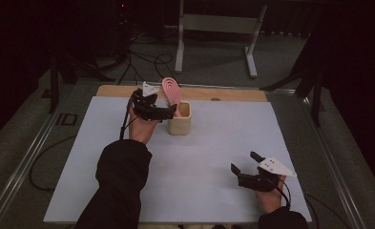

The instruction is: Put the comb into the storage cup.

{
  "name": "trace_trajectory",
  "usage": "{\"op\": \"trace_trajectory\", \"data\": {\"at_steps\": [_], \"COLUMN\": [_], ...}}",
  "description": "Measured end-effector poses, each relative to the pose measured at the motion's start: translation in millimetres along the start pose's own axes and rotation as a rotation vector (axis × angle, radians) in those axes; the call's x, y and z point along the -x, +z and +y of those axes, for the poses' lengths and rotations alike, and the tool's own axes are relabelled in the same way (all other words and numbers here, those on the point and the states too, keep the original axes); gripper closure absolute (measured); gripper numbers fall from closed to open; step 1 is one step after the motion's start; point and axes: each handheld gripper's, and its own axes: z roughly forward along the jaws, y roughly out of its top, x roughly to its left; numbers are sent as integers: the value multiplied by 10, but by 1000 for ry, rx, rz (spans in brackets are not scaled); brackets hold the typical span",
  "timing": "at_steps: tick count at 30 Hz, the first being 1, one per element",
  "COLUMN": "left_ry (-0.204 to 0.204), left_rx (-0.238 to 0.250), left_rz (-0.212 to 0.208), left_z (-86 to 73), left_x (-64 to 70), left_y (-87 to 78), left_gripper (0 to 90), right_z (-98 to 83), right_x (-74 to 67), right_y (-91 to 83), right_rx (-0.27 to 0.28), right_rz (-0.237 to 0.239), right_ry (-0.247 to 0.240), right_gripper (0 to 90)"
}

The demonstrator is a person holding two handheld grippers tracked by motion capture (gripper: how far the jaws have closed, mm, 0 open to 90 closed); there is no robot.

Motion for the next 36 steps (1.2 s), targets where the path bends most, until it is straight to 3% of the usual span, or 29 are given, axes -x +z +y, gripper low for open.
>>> {"op": "trace_trajectory", "data": {"at_steps": [18, 27, 36], "left_ry": [42, 40, 48], "left_rx": [17, 40, 53], "left_rz": [-43, -85, -77], "left_z": [-176, -331, -540], "left_x": [1, 34, -3], "left_y": [-270, -444, -614], "left_gripper": [1, 1, 1], "right_z": [-1, 0, -2], "right_x": [-3, -12, -20], "right_y": [2, 4, 11], "right_rx": [-1, -1, -3], "right_rz": [0, 1, 5], "right_ry": [-1, 0, -2], "right_gripper": [86, 86, 86]}}
